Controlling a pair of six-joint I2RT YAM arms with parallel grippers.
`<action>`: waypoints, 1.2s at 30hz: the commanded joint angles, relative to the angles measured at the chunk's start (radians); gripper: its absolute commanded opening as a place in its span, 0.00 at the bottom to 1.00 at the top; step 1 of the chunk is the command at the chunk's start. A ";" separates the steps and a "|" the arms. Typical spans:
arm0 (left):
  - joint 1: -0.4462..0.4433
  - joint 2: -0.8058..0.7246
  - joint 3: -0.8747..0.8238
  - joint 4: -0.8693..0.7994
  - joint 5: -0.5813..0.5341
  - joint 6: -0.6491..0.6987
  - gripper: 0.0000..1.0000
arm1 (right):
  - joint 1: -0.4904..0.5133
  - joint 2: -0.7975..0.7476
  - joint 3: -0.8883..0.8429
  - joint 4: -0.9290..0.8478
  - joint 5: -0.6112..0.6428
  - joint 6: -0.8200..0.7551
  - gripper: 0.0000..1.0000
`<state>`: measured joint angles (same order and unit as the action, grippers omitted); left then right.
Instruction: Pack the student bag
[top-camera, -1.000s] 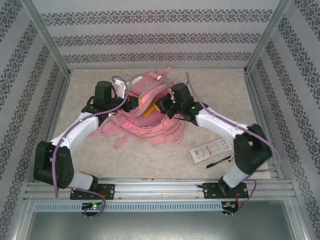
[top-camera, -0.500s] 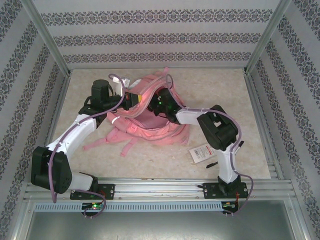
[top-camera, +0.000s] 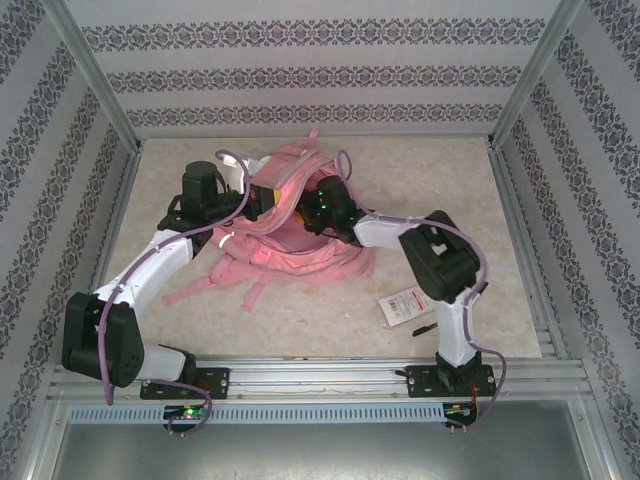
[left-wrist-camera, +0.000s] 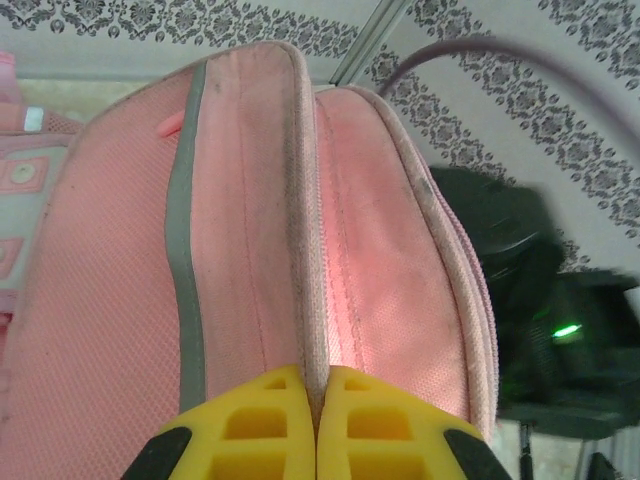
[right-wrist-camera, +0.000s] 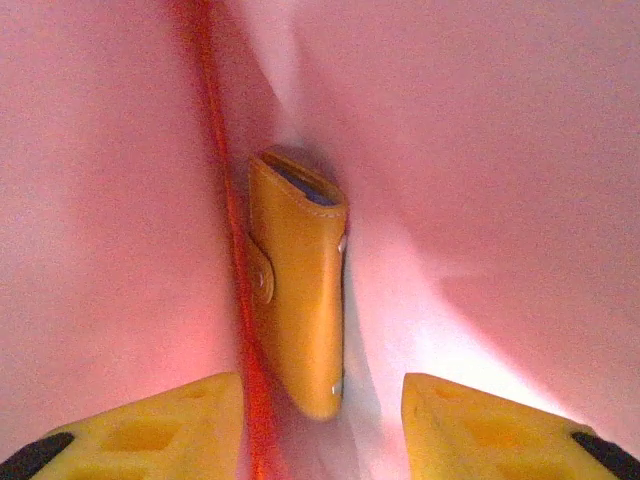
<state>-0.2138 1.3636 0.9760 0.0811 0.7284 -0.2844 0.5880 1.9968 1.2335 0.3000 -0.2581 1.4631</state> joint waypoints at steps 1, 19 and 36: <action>0.006 -0.026 0.011 0.074 -0.007 0.088 0.00 | -0.047 -0.198 -0.068 -0.223 -0.015 -0.076 0.46; 0.006 -0.062 -0.054 -0.056 -0.047 0.263 0.00 | -0.260 -1.009 -0.740 -0.970 0.200 -0.149 0.65; 0.013 0.017 0.122 -0.509 -0.501 0.631 0.36 | -0.068 -0.543 -0.527 -0.684 -0.034 -0.509 0.46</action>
<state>-0.2138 1.3563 1.0657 -0.3378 0.3328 0.2760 0.4541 1.3773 0.6659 -0.6205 -0.1040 1.0649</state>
